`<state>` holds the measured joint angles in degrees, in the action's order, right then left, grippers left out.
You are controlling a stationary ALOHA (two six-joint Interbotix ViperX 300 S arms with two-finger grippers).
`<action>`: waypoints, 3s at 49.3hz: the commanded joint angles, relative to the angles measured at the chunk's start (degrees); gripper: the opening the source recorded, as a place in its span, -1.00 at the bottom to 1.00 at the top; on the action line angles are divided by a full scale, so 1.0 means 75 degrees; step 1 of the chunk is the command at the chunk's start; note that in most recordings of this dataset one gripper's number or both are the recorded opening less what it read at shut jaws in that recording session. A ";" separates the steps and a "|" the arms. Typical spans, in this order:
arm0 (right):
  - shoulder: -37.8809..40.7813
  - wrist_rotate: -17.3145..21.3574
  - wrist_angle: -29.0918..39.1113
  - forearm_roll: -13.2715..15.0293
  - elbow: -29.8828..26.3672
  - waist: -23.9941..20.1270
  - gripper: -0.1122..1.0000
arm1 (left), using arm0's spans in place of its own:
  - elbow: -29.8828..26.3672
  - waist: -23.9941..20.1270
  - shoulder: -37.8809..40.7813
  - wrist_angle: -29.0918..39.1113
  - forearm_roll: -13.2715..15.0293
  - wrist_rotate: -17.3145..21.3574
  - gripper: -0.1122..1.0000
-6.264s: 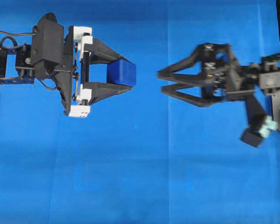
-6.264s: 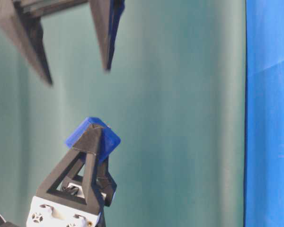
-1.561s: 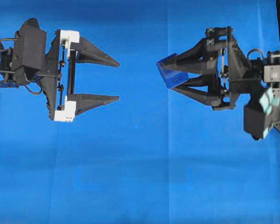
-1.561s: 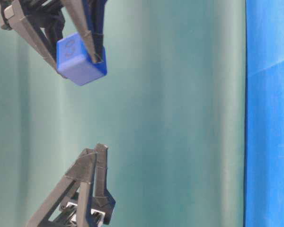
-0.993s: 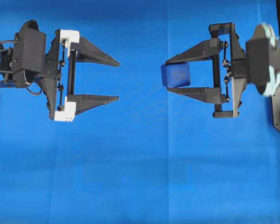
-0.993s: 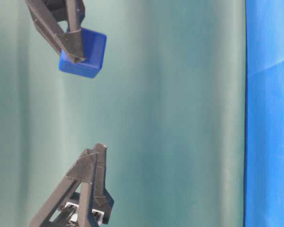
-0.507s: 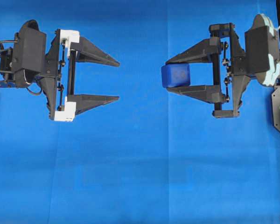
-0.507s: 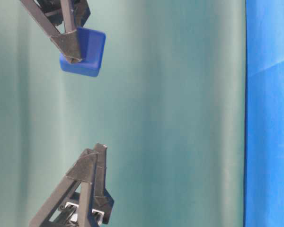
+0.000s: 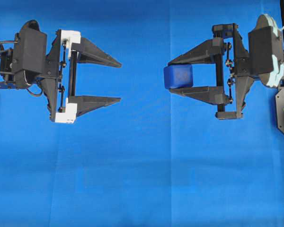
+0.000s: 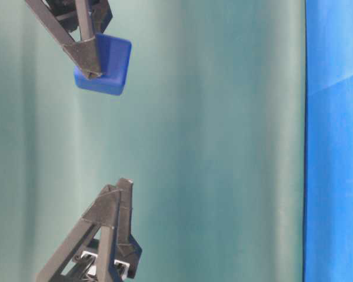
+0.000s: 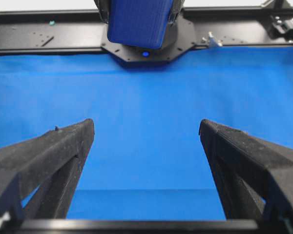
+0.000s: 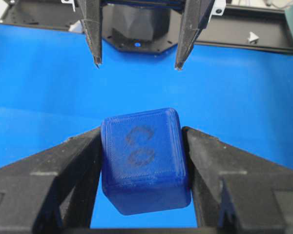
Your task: Handover the blue block to the right arm after grasping it with the left arm, then place it in the designated position.
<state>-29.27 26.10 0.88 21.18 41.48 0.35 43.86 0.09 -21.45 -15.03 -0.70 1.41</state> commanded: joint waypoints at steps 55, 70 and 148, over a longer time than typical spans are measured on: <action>-0.0094 0.0023 0.0117 0.0000 -0.0141 0.0000 -0.03 | -0.0152 -0.0012 -0.0117 -0.0094 -0.0012 0.0012 0.87; -0.0094 0.0070 0.0727 -0.0035 -0.0141 -0.0035 -0.03 | -0.0164 -0.0012 -0.0117 -0.0094 -0.0012 0.0012 0.87; 0.0035 0.0469 0.2613 -0.0059 -0.0070 -0.0410 -0.03 | -0.0152 -0.0012 -0.0152 -0.0082 -0.0012 0.0000 0.87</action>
<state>-29.27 29.44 21.09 20.83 41.48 -2.55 43.86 0.09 -21.53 -15.12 -0.70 1.41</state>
